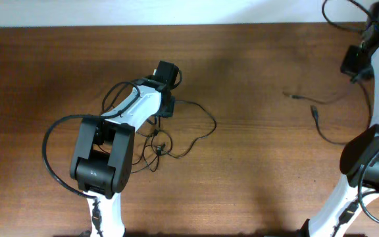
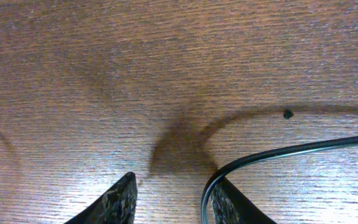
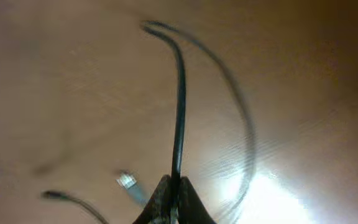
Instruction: Untangle cables
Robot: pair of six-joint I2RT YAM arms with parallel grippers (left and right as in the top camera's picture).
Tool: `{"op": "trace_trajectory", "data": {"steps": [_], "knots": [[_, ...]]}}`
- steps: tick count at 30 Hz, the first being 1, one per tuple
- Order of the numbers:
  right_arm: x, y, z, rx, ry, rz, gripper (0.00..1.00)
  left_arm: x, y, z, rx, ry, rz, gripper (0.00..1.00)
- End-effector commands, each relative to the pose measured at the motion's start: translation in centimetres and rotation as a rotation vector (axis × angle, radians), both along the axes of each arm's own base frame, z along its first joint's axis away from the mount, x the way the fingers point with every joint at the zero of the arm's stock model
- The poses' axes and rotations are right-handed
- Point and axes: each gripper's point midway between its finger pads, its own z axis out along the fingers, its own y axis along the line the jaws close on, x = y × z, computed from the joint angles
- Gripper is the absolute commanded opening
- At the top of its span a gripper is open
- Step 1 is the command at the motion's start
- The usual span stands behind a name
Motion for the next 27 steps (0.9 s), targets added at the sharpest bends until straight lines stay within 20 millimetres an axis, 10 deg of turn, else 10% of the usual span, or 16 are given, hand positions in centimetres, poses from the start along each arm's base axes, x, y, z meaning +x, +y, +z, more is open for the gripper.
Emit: {"op": "trace_trajectory", "data": {"steps": [1, 9, 22, 25, 27], "knots": [[-3.9, -5.7, 1.1, -0.206, 0.079, -0.215, 0.04, -3.2, -0.7, -4.5, -0.032, 0.154, -0.034, 0.40], [-4.5, -11.0, 6.5, -0.612, 0.241, -0.096, 0.04, -3.2, -0.7, -4.5, -0.032, 0.155, -0.034, 0.41], [-3.4, -8.2, -0.5, -0.627, 0.457, 0.048, 0.05, -3.3, -0.9, -4.5, -0.026, 0.157, -0.044, 0.42], [-4.0, -6.9, -4.2, -0.498, 0.474, 0.106, 0.15, -3.3, -0.9, -4.5, -0.026, 0.156, -0.044, 0.42], [-3.9, -5.8, -6.1, -0.399, 0.449, 0.135, 0.45, -3.3, -0.9, -4.4, -0.026, 0.157, -0.044, 0.42]]}}
